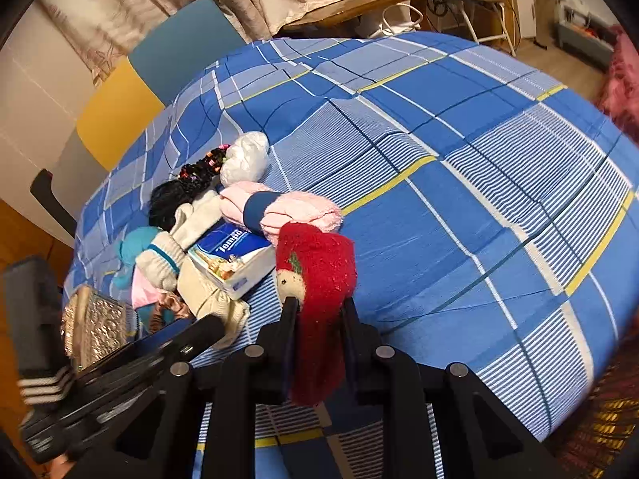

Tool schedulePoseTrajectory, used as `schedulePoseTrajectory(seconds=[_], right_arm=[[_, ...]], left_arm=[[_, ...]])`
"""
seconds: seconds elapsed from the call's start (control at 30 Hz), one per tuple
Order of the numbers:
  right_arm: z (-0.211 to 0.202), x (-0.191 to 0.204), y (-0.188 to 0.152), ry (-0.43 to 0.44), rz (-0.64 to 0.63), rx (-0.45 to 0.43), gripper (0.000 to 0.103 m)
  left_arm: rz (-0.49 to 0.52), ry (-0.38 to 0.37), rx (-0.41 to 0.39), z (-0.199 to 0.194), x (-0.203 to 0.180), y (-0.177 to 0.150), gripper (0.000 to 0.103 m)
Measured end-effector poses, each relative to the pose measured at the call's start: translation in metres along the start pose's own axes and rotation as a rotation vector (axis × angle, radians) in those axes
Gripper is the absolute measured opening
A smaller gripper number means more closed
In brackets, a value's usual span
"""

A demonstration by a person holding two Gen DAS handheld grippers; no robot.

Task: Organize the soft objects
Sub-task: 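Grasp the beige mesh roll with the left tool while the right tool holds the red sock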

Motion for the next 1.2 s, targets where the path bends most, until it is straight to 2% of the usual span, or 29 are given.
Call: schedulePoseTrajectory(seconds=[0.1,0.17,0.2,0.23,0.3,0.33,0.43,0.53,0.6,0.67,0.7,0.73,0.8,0.87,0.93,1.07,1.13,1.2], right_arm=[[0.001,0.0,0.0,0.007,0.007,0.004,0.021],[0.001,0.0,0.0,0.004,0.008,0.003,0.021],[0.0,0.0,0.0,0.002,0.01,0.0,0.021],[0.0,0.0,0.0,0.002,0.008,0.0,0.021],[-0.001,-0.001,-0.001,-0.001,0.01,-0.001,0.021],[0.0,-0.001,-0.001,-0.002,0.008,0.0,0.021],[-0.001,0.0,-0.002,-0.005,0.008,0.003,0.021],[-0.001,0.0,-0.003,0.001,0.009,0.003,0.021],[-0.002,0.002,-0.002,0.01,0.009,-0.003,0.021],[-0.004,0.003,-0.001,0.013,0.007,-0.012,0.021],[-0.005,0.003,-0.002,0.012,0.006,-0.015,0.021],[-0.005,0.002,-0.002,0.012,0.009,-0.014,0.021],[-0.004,0.0,-0.002,0.019,0.023,-0.01,0.021],[-0.003,-0.001,-0.001,0.019,0.031,-0.01,0.021],[-0.003,-0.003,0.0,0.024,0.04,-0.012,0.021],[-0.002,-0.003,0.001,0.028,0.04,-0.01,0.021],[-0.001,-0.003,0.0,0.033,0.045,-0.005,0.021],[-0.002,-0.003,0.0,0.032,0.048,-0.008,0.021]], left_arm=[[0.019,-0.012,-0.017,0.003,0.005,-0.001,0.054],[0.03,-0.048,-0.021,-0.002,0.008,-0.008,0.044],[0.043,-0.069,-0.022,-0.006,0.008,-0.01,0.031],[0.062,-0.087,-0.025,-0.011,0.008,-0.013,0.022],[0.115,-0.093,-0.031,-0.023,0.004,-0.022,0.011],[0.146,-0.088,-0.035,-0.031,0.003,-0.029,0.009],[0.156,-0.121,-0.014,-0.044,0.007,-0.042,0.009],[0.158,-0.087,-0.007,-0.051,0.017,-0.053,0.009],[0.125,-0.122,0.011,-0.051,0.024,-0.055,0.009],[0.063,-0.137,0.028,-0.048,0.025,-0.05,0.023],[0.03,-0.132,0.031,-0.045,0.024,-0.045,0.044],[-0.015,-0.124,0.038,-0.039,0.023,-0.038,0.055],[-0.074,-0.092,0.056,-0.026,0.022,-0.026,0.057],[-0.14,-0.092,0.08,-0.011,0.024,-0.012,0.057],[-0.172,-0.076,0.118,0.004,0.024,-0.002,0.065],[-0.102,-0.045,0.093,0.01,0.012,0.002,0.065],[-0.061,-0.022,0.072,0.007,0.008,-0.003,0.055],[-0.068,-0.073,0.073,0.003,0.011,-0.01,0.048]])
Point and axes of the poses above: each gripper's, at about its wrist camera, not at the fingertips, and z roughly the way its jaws point, x to its left, y to its top, the point moved 2 cm from there along z, roughly the way its jaws point, and after that the axes turned 6 degrees about -z, right-handed, at the moved point
